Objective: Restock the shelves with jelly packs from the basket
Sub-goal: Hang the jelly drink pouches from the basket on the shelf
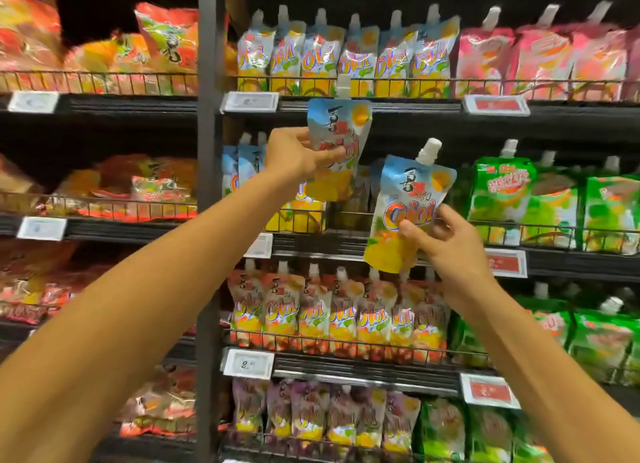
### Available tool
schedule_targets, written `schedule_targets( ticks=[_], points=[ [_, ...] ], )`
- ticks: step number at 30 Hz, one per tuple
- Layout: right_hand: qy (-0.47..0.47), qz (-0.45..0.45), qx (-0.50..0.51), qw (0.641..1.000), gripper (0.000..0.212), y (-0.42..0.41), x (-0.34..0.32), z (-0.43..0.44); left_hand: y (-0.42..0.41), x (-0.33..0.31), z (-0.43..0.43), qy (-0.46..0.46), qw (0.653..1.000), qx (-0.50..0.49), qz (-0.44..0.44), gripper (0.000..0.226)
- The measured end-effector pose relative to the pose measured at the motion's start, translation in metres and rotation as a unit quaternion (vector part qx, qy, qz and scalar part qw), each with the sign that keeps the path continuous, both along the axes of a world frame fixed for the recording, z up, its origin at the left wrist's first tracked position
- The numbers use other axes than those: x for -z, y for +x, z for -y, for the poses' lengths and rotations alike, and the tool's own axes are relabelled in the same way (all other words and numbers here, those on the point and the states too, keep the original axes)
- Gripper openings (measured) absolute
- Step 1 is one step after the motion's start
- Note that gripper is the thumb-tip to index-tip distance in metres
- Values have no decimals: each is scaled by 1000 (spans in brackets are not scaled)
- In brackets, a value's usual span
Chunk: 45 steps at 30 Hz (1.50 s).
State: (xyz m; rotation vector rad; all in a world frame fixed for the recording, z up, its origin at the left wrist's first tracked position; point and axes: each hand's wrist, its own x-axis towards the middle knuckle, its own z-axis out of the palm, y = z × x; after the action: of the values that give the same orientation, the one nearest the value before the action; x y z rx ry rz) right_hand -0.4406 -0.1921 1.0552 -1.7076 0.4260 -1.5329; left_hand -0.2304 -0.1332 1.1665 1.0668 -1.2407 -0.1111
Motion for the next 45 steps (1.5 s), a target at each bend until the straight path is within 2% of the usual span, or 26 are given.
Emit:
schedule_targets(
  ticks=[2, 10, 17, 21, 25, 32, 34, 37, 39, 45],
  points=[
    [-30, -7, 33, 999, 30, -2, -4, -1, 4, -5, 14, 2, 999, -32, -5, 40],
    [-105, -12, 128, 986, 41, -8, -18, -5, 11, 16, 48, 20, 994, -111, -15, 38],
    [-79, 9, 132, 988, 35, 10, -44, 6, 8, 13, 55, -11, 992, -123, -22, 38],
    [-77, 36, 159, 984, 37, 26, -55, 13, 3, 24, 58, 16, 985, -160, 56, 30],
    [-67, 64, 186, 978, 47, 37, -62, 24, 9, 39, 60, 39, 965, -216, 141, 38],
    [-56, 80, 200, 975, 51, 43, -79, 48, 21, 43, 44, 20, 951, -253, 178, 45],
    [-52, 68, 189, 978, 51, 45, -83, 54, 26, 50, 33, 6, 928, -287, 238, 40],
    [-68, 24, 186, 980, 50, 51, -84, 61, 34, 73, 21, 1, 837, -390, 383, 27],
    [-76, -6, 180, 981, 50, 56, -81, 67, 39, 91, 17, 20, 802, -406, 438, 29],
    [-32, -95, 151, 983, 41, 69, -67, 85, 48, 126, 13, 56, 807, -370, 457, 53]
  ],
)
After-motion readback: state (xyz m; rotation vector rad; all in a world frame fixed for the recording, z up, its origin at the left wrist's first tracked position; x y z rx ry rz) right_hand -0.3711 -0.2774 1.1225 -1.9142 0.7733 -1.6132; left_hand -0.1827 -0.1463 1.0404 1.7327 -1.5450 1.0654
